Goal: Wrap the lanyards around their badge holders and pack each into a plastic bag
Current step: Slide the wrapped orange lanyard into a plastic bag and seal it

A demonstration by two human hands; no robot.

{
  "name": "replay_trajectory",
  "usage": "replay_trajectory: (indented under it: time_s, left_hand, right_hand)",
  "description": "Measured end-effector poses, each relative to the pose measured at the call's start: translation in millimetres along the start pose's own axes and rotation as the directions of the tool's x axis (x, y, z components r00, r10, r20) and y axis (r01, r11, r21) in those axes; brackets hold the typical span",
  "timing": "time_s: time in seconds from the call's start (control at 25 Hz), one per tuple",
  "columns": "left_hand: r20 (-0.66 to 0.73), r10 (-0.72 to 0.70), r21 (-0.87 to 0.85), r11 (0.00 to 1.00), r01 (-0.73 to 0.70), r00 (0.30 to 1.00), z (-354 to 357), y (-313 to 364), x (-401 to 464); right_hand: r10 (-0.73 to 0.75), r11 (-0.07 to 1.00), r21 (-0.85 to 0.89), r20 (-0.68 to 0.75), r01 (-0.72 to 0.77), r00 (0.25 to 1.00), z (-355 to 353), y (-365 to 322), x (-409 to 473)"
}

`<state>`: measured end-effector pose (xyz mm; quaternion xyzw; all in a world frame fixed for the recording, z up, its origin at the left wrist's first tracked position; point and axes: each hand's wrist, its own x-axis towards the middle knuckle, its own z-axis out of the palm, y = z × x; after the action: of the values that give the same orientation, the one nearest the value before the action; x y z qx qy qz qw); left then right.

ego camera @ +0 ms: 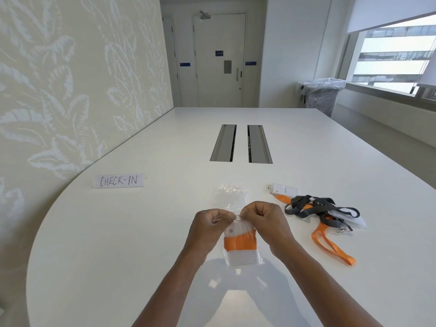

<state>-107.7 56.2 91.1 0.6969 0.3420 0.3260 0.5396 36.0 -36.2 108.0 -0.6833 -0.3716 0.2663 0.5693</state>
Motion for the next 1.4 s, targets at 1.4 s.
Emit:
replay_trajectory:
  time_s: [1.4]
  left_hand:
    - [-0.094, 0.181, 0.107, 0.980, -0.171, 0.979, 6.7, 3.1, -9.7]
  right_hand:
    - [0.033, 0.998, 0.041, 0.164, -0.040, 0.986, 3.7, -7.6, 0.9]
